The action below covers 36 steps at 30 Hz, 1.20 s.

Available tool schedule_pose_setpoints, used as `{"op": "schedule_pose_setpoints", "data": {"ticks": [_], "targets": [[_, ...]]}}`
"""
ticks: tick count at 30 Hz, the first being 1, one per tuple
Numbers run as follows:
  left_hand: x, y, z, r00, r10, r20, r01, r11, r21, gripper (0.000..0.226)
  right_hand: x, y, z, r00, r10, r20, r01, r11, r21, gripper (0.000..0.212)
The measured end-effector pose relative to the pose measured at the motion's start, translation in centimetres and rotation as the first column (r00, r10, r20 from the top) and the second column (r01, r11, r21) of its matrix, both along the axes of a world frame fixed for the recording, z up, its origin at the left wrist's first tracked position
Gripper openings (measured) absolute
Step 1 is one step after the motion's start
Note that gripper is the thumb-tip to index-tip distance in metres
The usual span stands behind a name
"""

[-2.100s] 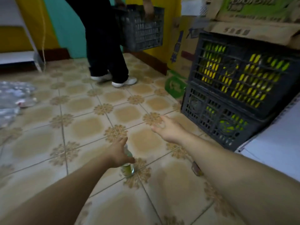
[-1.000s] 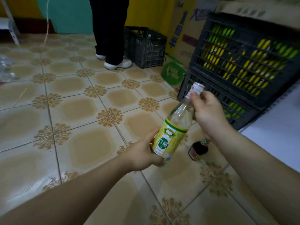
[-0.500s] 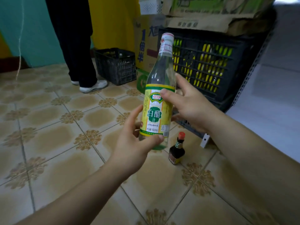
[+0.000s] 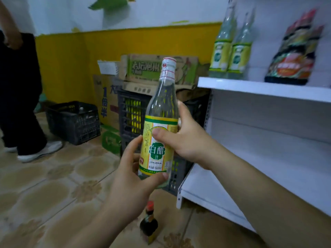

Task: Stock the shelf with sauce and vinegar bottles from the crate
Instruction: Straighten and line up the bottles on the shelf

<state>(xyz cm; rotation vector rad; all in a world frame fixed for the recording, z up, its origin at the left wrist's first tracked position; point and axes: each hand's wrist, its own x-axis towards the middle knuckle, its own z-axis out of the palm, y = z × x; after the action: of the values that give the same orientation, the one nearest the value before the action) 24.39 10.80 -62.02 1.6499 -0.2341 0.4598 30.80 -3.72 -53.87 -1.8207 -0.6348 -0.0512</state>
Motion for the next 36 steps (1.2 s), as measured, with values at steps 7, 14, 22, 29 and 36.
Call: {"op": "schedule_pose_setpoints", "data": {"ticks": [7, 14, 22, 29, 36], "targets": [[5.8, -9.2, 9.2, 0.961, -0.243, 0.129, 0.233, 0.968, 0.089, 0.099, 1.1, -9.9, 9.8, 0.960, -0.238, 0.146, 0.246, 0.969, -0.035, 0.107], [9.2, -16.2, 15.1, 0.902, -0.386, 0.195, 0.347, 0.915, 0.207, 0.090, 2.7, -17.3, 14.4, 0.891, -0.407, 0.198, 0.398, 0.913, 0.088, 0.083], [17.1, -17.2, 18.4, 0.911, -0.412, 0.013, 0.360, 0.810, 0.464, 0.076, 9.0, -20.5, 17.4, 0.837, -0.517, 0.181, 0.493, 0.855, 0.164, 0.071], [27.0, -15.6, 18.8, 0.988, -0.069, 0.139, -0.102, 0.385, 0.917, 0.067, 15.4, -20.7, 19.7, 0.808, -0.573, 0.137, 0.549, 0.817, 0.179, 0.069], [29.0, -16.0, 17.9, 0.978, -0.091, 0.187, -0.136, 0.403, 0.905, 0.067, 19.7, -21.2, 19.7, 0.792, -0.589, 0.160, 0.578, 0.808, 0.115, 0.080]]}}
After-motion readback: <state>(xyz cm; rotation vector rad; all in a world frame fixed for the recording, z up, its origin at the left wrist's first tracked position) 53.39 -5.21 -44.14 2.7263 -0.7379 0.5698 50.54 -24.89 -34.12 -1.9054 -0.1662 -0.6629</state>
